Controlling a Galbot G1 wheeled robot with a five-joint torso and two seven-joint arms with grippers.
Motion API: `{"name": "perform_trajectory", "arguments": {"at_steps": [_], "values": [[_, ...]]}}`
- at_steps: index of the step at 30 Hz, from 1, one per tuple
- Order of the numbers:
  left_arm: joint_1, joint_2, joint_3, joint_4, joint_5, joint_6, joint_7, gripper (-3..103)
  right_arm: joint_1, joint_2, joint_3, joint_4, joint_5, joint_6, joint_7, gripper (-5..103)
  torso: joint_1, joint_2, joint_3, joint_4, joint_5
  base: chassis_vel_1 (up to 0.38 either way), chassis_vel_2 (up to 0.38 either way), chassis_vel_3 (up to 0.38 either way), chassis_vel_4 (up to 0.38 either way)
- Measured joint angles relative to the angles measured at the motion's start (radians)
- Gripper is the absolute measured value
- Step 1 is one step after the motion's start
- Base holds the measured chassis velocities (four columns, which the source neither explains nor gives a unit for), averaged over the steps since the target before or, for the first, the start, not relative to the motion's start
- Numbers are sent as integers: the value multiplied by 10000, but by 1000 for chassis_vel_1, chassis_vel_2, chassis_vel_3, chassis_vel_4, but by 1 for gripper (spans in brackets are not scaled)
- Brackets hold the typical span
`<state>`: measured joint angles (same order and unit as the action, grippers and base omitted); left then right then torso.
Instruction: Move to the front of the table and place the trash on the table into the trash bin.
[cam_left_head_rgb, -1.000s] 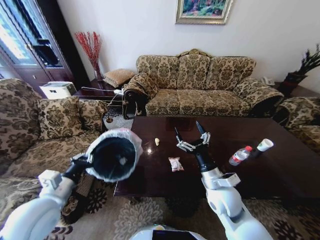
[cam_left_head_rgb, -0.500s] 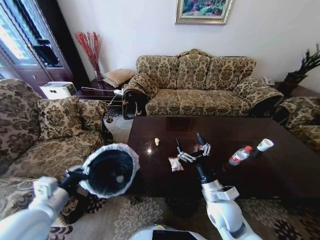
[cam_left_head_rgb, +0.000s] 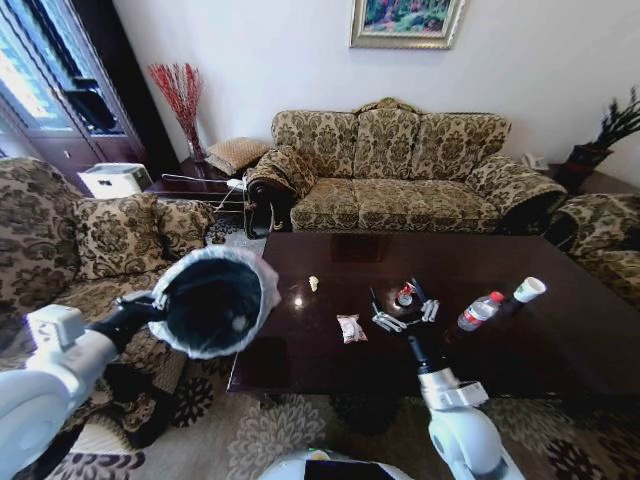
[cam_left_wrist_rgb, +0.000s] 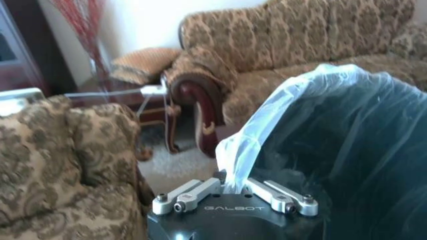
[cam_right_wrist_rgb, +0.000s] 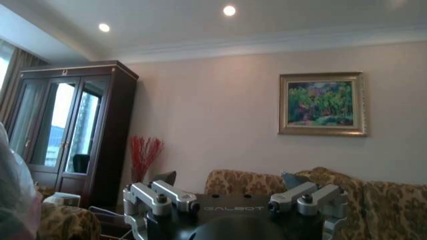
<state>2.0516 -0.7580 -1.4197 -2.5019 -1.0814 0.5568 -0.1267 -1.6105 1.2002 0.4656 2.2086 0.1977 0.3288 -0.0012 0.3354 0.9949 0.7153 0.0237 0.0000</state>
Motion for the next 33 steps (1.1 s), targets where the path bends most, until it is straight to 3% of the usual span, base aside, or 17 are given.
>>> {"name": "perform_trajectory", "arguments": {"at_steps": [6,9,14,19,24,33], "values": [[207,394,-217,4,-281,120,29,0,43,8,253,-166,215,1,22,100,1,0,1,-3,-1,0,0,0,0],[383,692,-549,5,-427,189,147,0,-73,83,419,-414,-130,-140,121,100,0,0,0,-2,1,0,0,0,0],[361,1209,-624,163,-696,369,249,0,-592,89,58,-693,-427,-875,748,100,0,0,0,-10,1,0,0,0,0],[67,1585,-191,458,-814,535,306,0,-296,192,-362,-1013,-461,-1587,1344,100,0,0,0,-2,-4,0,0,0,0],[-637,1760,719,969,136,523,498,0,564,317,-927,-1952,-234,-2285,1761,100,1,-1,1,-6,1,0,0,0,0],[-852,1985,1059,1691,336,440,659,0,1512,497,-1848,-2934,-162,-3226,2145,100,1,-1,1,-5,-3,0,0,0,0]]}}
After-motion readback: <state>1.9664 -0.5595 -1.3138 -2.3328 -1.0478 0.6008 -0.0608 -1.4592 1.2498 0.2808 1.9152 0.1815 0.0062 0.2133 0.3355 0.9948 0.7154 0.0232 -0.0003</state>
